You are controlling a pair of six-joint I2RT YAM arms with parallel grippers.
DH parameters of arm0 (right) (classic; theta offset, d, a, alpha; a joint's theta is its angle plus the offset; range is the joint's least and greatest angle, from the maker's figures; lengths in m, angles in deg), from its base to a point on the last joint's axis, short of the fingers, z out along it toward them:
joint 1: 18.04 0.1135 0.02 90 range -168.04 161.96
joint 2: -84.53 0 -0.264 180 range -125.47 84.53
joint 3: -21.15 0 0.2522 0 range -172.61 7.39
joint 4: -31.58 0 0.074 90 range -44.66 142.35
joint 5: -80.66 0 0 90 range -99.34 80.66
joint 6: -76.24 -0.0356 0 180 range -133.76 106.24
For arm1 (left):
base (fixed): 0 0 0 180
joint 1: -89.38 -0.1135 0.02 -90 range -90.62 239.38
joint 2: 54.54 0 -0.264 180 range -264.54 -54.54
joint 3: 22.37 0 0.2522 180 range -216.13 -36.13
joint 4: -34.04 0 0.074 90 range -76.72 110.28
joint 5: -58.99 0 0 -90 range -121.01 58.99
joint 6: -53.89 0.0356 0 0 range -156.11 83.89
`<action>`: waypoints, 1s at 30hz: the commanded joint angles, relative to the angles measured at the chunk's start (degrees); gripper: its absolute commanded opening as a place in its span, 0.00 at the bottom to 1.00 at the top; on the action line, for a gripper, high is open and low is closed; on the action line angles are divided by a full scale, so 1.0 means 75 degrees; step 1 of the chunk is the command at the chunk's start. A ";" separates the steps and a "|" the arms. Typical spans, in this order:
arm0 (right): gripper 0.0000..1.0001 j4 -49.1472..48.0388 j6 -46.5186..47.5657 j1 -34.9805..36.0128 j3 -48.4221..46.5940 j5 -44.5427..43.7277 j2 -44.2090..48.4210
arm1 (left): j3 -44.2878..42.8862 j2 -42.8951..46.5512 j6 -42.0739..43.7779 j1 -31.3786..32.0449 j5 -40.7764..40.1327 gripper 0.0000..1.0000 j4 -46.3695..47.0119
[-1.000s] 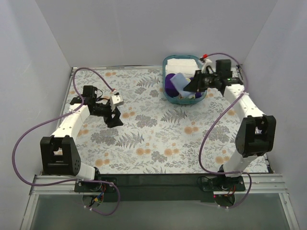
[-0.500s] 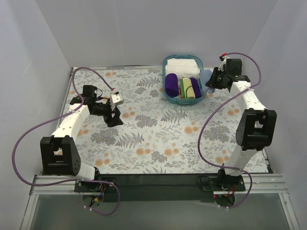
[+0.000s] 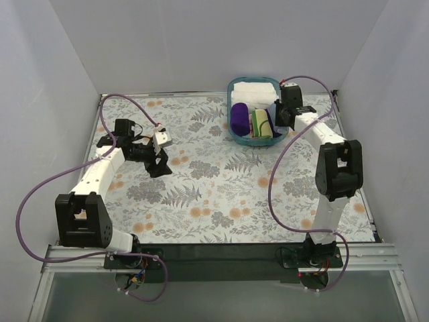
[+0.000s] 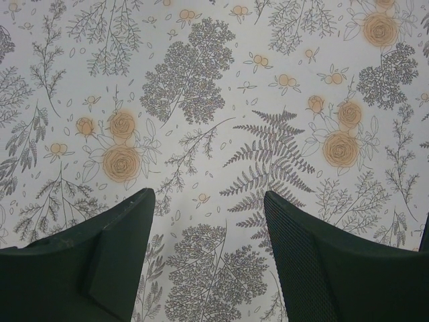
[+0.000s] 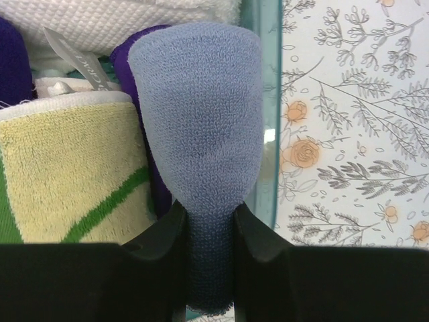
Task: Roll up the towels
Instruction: Place the rolled towel into the container
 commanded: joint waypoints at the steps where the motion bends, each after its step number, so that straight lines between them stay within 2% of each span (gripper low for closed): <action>1: 0.01 -0.0449 0.0131 0.0182 -0.0543 -0.0744 -0.0254 | -0.0022 0.0497 0.0046 0.0003 0.0250 0.62 0.0096; 6: 0.01 -0.0308 -0.0278 0.0194 -0.0544 0.0017 -0.0501 | -0.0045 0.0603 0.0022 0.0003 0.0321 0.62 0.0038; 10: 0.01 -0.0355 -0.0665 0.0031 -0.0414 0.1432 -0.0535 | 0.0060 0.0603 0.0128 0.0003 0.0251 0.62 -0.0056; 17: 0.01 -0.0297 -0.0865 -0.0298 -0.0274 0.2022 -0.0828 | 0.0119 0.0463 -0.0282 0.0003 0.0029 0.63 0.0096; 19: 0.02 -0.0285 -0.0853 -0.0485 -0.0181 0.2209 -0.0840 | -0.0021 0.0334 -0.0387 0.0003 -0.0019 0.91 0.0003; 21: 0.07 -0.0227 -0.0830 -0.0591 -0.0157 0.2350 -0.0864 | -0.0080 0.0111 -0.0504 0.0003 -0.0007 0.95 -0.0091; 27: 0.28 -0.0051 -0.0736 -0.0744 -0.0110 0.2667 -0.0607 | -0.0162 -0.0100 -0.0880 0.0003 -0.0007 0.97 0.0037; 30: 0.34 0.0008 -0.0689 -0.0755 -0.0239 0.2807 -0.0466 | -0.0221 -0.0135 -0.0892 0.0003 -0.0054 0.98 0.0014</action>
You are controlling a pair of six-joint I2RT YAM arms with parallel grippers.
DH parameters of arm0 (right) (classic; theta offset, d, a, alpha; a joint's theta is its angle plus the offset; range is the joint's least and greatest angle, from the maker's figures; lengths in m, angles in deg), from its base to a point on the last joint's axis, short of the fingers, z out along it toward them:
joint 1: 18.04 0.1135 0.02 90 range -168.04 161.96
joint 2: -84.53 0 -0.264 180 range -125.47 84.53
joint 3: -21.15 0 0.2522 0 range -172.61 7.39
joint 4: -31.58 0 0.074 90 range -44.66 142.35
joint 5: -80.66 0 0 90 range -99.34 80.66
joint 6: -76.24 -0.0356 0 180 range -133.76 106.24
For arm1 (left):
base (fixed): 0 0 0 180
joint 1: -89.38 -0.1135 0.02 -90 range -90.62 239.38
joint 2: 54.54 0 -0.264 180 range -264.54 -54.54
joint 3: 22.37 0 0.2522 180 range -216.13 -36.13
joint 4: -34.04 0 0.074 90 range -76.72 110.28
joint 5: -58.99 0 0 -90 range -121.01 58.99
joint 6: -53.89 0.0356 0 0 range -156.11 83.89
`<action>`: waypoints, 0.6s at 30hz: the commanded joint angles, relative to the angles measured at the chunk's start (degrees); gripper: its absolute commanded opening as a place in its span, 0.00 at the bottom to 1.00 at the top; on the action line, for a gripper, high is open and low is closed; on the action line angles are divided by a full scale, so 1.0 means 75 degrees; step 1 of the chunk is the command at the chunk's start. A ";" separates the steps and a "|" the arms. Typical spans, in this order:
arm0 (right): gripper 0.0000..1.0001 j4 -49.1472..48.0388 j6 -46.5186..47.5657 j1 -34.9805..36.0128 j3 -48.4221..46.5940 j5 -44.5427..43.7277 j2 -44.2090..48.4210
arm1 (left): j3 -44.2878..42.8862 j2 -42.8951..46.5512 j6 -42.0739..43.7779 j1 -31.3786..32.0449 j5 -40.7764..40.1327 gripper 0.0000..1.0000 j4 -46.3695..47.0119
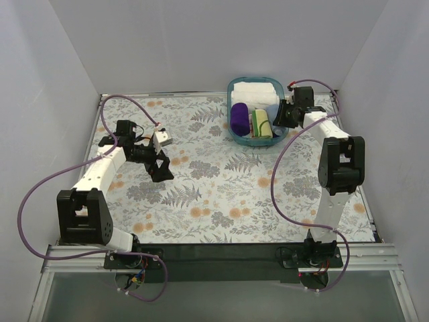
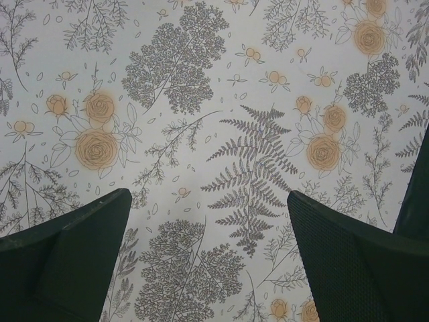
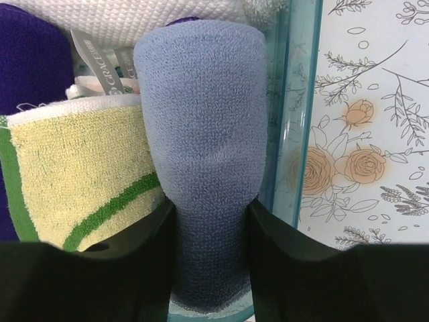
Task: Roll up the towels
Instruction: Place the rolled towel into the container
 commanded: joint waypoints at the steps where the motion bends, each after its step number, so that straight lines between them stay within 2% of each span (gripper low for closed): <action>1: 0.42 0.0183 0.0063 -0.0024 -0.0058 0.0313 0.0228 | -0.0314 0.0065 -0.0152 0.0003 -0.0036 0.98 0.0061; 2: 0.47 0.0218 0.0063 -0.0024 -0.0151 0.0371 0.0298 | -0.0303 0.0066 -0.0152 0.0003 -0.0049 0.98 0.0072; 6: 0.51 0.0335 0.0028 -0.0024 -0.0362 0.0372 0.0427 | -0.0326 0.0042 -0.0245 0.0003 -0.0166 0.98 0.0084; 7: 0.57 0.0335 0.0051 -0.0024 -0.0398 0.0360 0.0462 | -0.0349 0.0031 -0.0350 0.0003 -0.0189 0.98 0.0107; 13: 0.60 0.0429 0.0378 -0.0024 -0.0527 0.0115 0.1083 | -0.0654 -0.0110 -0.0819 0.0003 -0.0295 0.98 0.0025; 18: 0.79 0.0417 0.0894 -0.0036 -0.0246 -0.0202 0.1961 | -0.1028 -0.0285 -0.1744 -0.0020 -0.1019 0.98 0.0353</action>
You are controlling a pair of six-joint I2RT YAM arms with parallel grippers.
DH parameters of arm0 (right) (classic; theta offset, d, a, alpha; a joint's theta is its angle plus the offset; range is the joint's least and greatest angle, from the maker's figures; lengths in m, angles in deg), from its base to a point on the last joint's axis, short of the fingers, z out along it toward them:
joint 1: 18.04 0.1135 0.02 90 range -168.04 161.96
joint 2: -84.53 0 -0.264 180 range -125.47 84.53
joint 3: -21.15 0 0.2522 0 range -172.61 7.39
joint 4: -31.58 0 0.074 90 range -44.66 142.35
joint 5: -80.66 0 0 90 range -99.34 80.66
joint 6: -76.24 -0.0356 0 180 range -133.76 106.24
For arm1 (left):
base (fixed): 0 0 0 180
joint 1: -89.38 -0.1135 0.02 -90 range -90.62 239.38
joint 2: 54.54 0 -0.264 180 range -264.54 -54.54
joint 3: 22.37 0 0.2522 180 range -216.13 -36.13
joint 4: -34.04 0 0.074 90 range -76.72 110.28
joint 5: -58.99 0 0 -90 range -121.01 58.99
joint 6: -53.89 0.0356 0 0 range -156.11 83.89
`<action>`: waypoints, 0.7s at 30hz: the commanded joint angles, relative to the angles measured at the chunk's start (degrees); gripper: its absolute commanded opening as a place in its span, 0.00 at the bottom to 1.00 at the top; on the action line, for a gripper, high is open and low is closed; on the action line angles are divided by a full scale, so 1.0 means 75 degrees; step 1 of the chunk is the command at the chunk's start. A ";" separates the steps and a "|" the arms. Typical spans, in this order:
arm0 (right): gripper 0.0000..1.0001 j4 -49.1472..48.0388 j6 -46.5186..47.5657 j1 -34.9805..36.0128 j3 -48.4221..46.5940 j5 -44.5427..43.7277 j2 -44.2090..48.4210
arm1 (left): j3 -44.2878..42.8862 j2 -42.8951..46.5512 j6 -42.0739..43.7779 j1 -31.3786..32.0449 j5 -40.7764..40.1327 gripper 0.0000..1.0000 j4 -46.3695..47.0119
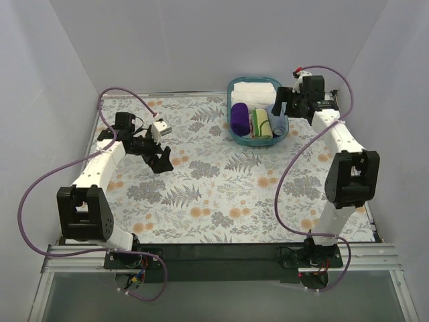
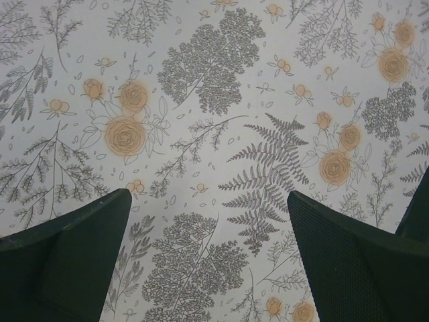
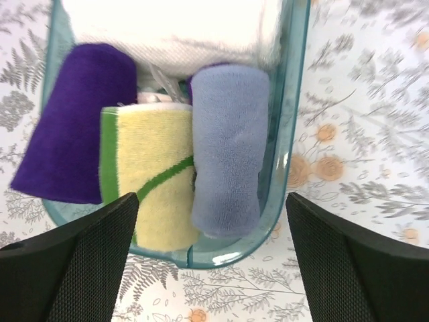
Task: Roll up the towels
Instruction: Place the rolled towel into the container
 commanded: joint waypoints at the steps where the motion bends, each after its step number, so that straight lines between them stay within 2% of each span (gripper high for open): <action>1: 0.80 -0.0049 0.0724 -0.0030 -0.0051 -0.0176 0.1012 | -0.0501 -0.0111 -0.0879 -0.0032 -0.0590 0.98 0.0292; 3: 0.84 0.0079 0.1077 -0.0030 0.0125 0.0139 0.1516 | -0.0840 -0.0216 -0.1218 -0.0114 -0.0637 0.98 0.0188; 4: 0.94 0.0173 0.1462 -0.0041 0.0195 0.0257 0.1703 | -0.0935 -0.0286 -0.1267 -0.0137 -0.0649 0.98 0.0141; 6: 0.98 0.0524 0.1920 -0.0041 0.0429 0.0865 0.2289 | -0.1029 -0.0264 -0.1442 -0.0219 -0.0696 0.98 0.0198; 9: 0.98 0.1098 0.2868 -0.0030 0.1026 0.1277 0.3016 | -0.0925 -0.0065 -0.1467 -0.0267 -0.0672 0.98 0.0257; 13: 0.98 0.1882 0.3444 -0.0077 0.2092 0.1825 0.3836 | -0.0551 0.0286 -0.1630 -0.0267 -0.0918 0.98 0.0398; 18: 0.98 0.2353 0.3540 -0.0077 0.3882 0.2694 0.4798 | 0.0165 0.0954 -0.1690 -0.0267 -0.1492 0.98 0.0679; 21: 0.98 0.2447 0.3516 -0.0065 0.4530 0.3023 0.5161 | 0.0657 0.1293 -0.1619 -0.0267 -0.1727 0.98 0.0785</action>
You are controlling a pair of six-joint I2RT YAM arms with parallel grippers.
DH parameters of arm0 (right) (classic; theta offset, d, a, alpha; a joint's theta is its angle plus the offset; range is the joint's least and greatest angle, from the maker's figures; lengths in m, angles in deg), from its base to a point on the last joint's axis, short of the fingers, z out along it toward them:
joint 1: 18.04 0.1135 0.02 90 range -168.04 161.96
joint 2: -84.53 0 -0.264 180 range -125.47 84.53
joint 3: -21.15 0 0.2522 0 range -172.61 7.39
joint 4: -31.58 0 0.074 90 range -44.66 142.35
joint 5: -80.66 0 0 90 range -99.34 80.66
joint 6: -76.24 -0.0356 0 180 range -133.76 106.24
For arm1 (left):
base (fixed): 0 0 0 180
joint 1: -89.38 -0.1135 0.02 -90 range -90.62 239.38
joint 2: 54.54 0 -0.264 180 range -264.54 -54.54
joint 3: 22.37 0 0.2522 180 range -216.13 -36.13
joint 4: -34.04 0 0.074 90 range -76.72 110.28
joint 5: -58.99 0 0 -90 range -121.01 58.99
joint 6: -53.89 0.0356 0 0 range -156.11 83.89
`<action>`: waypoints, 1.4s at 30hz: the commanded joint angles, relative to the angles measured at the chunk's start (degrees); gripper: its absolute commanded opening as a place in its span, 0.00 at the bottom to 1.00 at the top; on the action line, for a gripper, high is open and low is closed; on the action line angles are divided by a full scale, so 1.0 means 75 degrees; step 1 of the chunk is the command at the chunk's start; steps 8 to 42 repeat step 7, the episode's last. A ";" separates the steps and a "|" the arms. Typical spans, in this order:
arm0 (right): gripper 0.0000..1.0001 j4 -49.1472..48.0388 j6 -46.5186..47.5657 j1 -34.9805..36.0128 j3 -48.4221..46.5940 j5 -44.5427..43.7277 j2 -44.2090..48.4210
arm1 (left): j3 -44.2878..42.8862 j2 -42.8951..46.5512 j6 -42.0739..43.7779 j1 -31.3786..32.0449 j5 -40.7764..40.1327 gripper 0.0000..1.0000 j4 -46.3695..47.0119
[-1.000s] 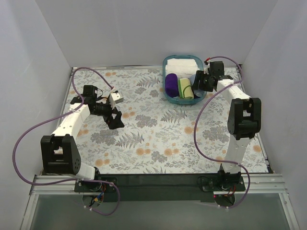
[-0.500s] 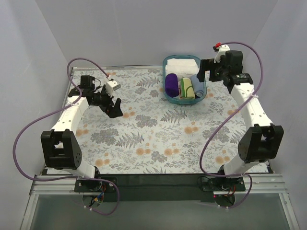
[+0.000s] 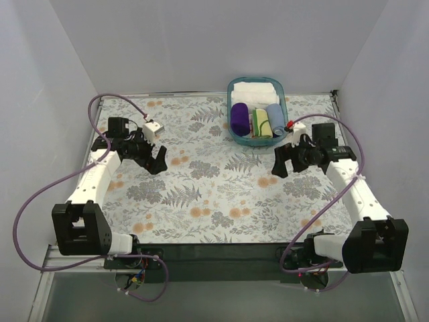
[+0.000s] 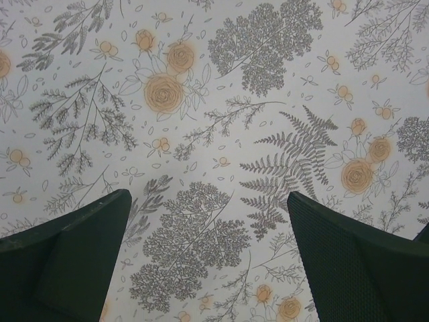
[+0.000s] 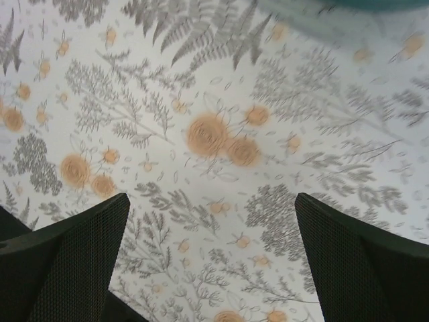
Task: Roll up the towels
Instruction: Place the rolled towel into the container
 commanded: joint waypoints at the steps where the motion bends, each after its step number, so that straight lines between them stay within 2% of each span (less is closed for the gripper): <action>1: 0.98 0.0396 0.0238 -0.0010 0.0739 0.0811 0.0502 | 0.0445 0.0642 -0.0016 -0.0007 -0.0462 0.98 0.0231; 7: 0.98 0.0524 0.0390 -0.0021 0.1047 0.0531 0.0948 | 0.0914 0.0934 -0.0285 -0.0007 -0.0404 0.98 0.0219; 42: 0.98 0.0524 0.0390 -0.0021 0.1047 0.0531 0.0948 | 0.0914 0.0934 -0.0285 -0.0007 -0.0404 0.98 0.0219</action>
